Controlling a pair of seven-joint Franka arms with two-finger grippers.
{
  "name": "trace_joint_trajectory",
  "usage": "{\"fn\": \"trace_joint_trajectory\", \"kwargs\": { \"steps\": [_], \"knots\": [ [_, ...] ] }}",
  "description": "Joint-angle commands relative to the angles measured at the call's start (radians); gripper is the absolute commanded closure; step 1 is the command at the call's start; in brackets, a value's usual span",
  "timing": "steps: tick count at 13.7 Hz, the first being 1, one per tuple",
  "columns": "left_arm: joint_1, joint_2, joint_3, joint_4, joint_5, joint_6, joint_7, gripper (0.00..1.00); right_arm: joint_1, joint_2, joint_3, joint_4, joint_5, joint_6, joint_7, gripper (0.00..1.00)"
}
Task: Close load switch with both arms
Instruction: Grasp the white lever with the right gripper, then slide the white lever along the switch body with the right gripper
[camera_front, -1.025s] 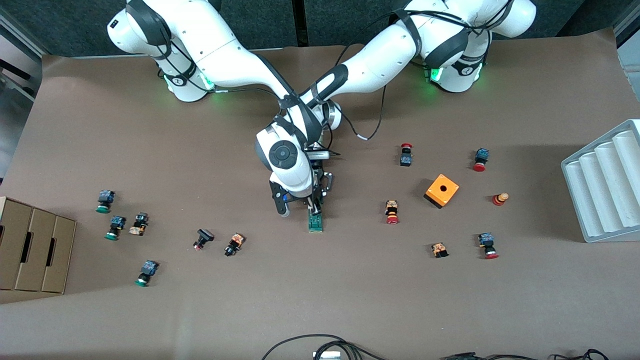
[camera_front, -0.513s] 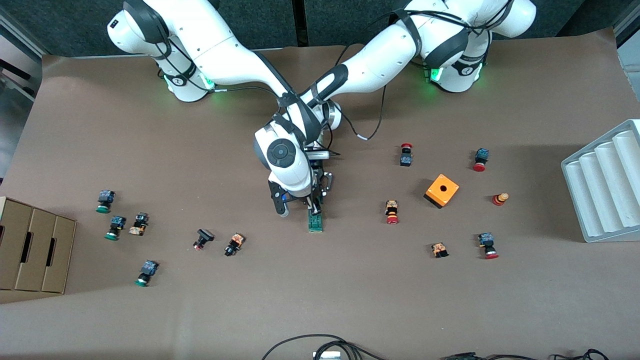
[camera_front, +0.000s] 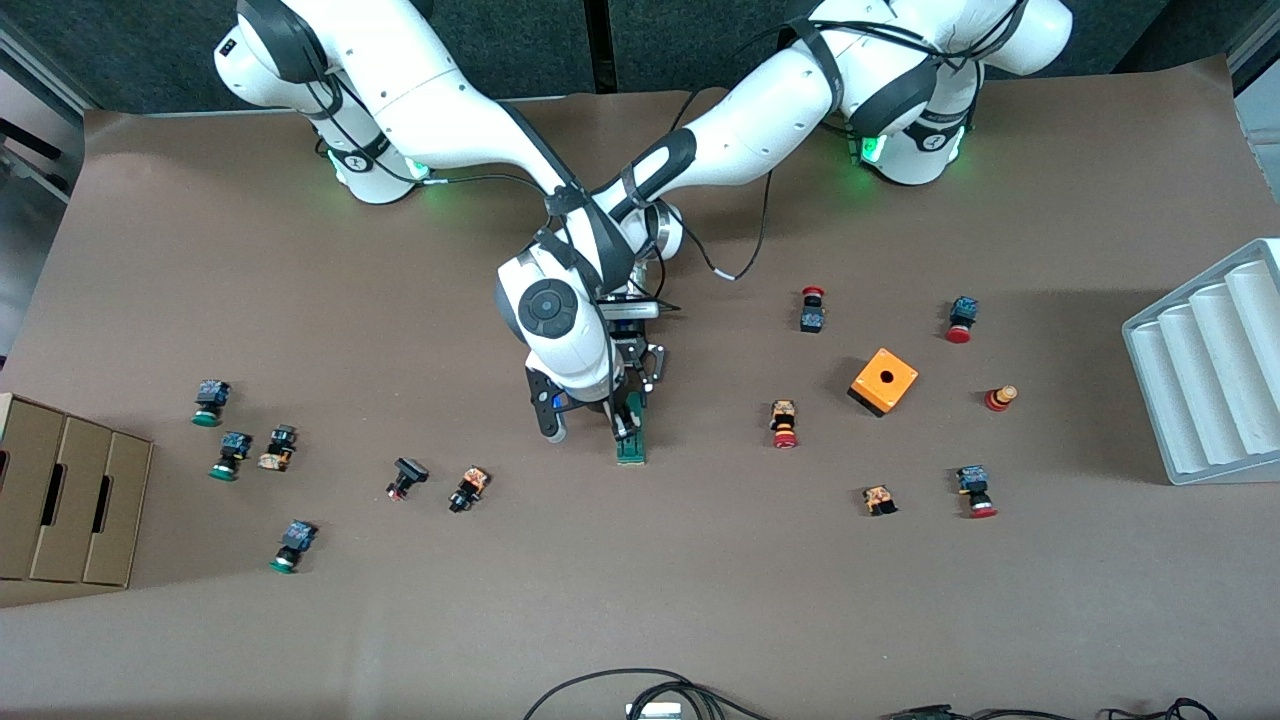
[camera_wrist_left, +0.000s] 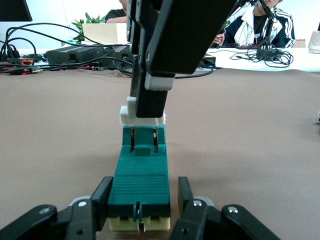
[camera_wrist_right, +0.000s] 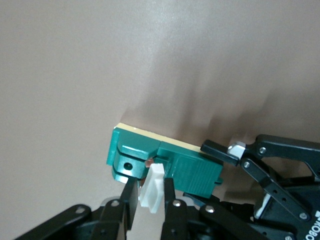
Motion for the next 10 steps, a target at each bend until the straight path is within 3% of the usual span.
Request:
{"fn": "trace_joint_trajectory", "kwargs": {
  "steps": [1, 10],
  "knots": [
    [-0.006, -0.010, -0.002, -0.001, -0.014, -0.012, 0.017, 0.41, -0.005, 0.013, -0.003, 0.025, 0.005, 0.001, -0.012, 0.74],
    [-0.006, -0.010, -0.002, -0.001, -0.014, -0.012, 0.017, 0.41, -0.031, 0.033, -0.002, 0.055, 0.019, 0.003, -0.013, 0.76]
  ]
}}
